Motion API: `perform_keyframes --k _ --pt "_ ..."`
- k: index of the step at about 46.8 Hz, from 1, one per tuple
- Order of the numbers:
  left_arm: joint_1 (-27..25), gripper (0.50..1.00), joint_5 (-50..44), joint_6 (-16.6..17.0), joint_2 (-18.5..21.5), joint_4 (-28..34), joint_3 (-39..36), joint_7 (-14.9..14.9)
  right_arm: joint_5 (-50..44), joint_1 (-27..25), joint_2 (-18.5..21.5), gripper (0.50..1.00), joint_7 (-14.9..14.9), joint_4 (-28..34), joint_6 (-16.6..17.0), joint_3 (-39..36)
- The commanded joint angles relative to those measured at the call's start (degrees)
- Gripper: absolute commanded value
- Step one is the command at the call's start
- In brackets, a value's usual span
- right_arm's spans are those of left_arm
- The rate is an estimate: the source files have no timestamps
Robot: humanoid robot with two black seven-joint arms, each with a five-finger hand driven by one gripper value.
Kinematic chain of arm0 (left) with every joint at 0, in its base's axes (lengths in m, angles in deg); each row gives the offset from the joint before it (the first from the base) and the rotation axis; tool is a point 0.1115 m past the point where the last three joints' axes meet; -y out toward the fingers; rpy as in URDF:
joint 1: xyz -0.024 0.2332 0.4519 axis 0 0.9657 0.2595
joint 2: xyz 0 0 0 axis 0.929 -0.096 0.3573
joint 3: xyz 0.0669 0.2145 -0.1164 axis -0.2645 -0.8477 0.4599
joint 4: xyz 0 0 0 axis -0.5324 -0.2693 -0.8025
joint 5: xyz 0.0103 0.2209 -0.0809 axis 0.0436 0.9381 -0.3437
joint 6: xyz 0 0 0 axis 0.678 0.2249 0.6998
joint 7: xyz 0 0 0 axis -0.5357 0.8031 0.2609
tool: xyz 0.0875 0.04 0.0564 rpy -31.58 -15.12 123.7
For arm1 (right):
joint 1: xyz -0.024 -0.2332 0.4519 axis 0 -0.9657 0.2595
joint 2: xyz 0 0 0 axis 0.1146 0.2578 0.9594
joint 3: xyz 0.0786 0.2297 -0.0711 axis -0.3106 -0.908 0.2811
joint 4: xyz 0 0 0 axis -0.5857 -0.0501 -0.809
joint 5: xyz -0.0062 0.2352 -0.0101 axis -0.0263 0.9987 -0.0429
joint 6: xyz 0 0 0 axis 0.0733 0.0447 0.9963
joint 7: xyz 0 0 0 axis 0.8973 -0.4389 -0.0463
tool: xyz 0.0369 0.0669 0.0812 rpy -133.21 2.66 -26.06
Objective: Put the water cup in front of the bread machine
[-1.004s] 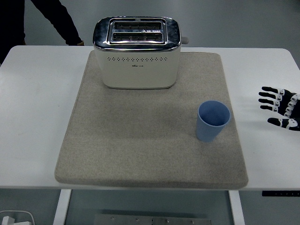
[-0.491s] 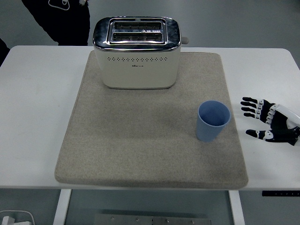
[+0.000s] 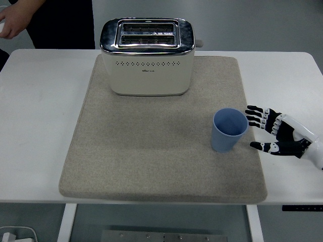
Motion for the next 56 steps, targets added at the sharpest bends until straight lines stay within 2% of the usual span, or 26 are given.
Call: perform_keyframes --k 1,29,56 --pt "0.0 1.000 0.0 0.0 0.0 0.0 0.0 0.0 0.0 0.0 0.7 0.928 -0.1 0.0 -0.3 0.1" --pt "0.0 1.000 0.0 0.0 0.0 0.0 0.0 0.0 -0.7 0.3 7.0 0.928 -0.8 2.0 -1.7 0.7" --pt "0.0 1.000 0.0 0.0 0.0 0.0 0.0 0.0 -0.8 0.9 10.0 0.928 -0.9 4.3 -1.7 0.7"
